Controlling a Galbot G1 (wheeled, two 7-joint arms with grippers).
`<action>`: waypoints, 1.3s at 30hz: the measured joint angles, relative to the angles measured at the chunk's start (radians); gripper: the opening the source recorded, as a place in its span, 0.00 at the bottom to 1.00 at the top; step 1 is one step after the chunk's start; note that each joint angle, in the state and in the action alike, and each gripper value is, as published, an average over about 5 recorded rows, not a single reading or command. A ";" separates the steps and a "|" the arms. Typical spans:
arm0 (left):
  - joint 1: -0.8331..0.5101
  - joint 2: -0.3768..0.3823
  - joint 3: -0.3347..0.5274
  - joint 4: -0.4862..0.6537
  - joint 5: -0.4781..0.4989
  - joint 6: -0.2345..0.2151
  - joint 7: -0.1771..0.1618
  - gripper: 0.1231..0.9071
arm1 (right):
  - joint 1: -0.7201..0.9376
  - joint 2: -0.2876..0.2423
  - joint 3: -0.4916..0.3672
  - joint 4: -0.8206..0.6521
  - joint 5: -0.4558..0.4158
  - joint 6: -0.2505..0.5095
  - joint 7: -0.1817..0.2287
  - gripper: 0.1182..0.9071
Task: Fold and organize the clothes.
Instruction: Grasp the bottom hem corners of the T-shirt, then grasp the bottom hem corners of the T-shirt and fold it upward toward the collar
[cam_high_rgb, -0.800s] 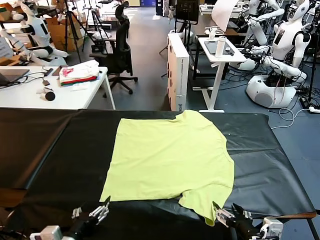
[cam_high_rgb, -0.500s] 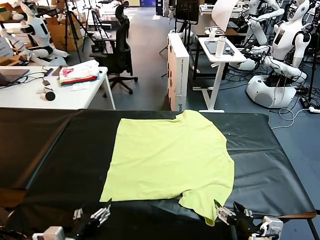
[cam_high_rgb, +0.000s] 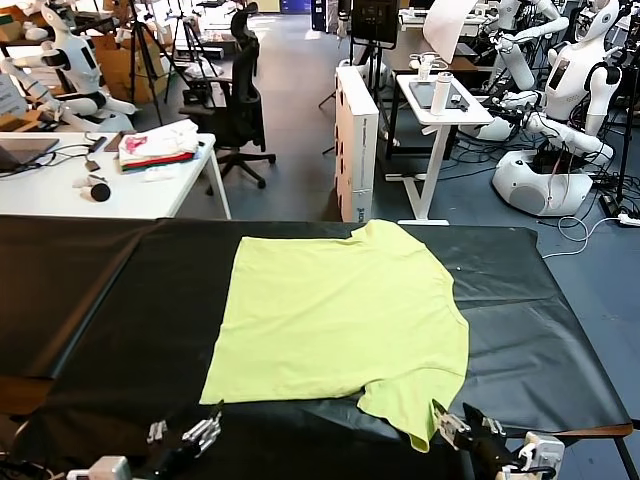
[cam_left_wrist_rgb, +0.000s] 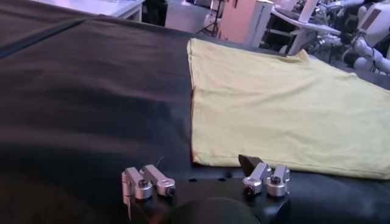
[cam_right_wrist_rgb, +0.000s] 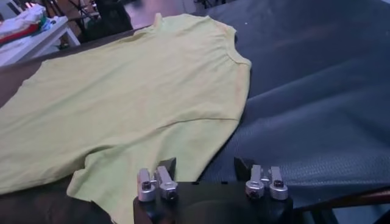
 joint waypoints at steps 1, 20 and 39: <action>0.000 -0.001 0.001 0.001 0.000 -0.001 0.001 0.27 | 0.000 0.000 -0.001 -0.001 0.000 0.000 0.000 0.19; 0.050 -0.010 -0.003 -0.036 0.051 -0.029 0.004 0.03 | -0.144 0.022 0.025 0.128 -0.028 0.005 0.070 0.03; 0.131 -0.003 -0.036 -0.081 0.047 -0.183 0.014 0.03 | -0.056 -0.036 0.046 0.144 -0.028 0.067 -0.019 0.03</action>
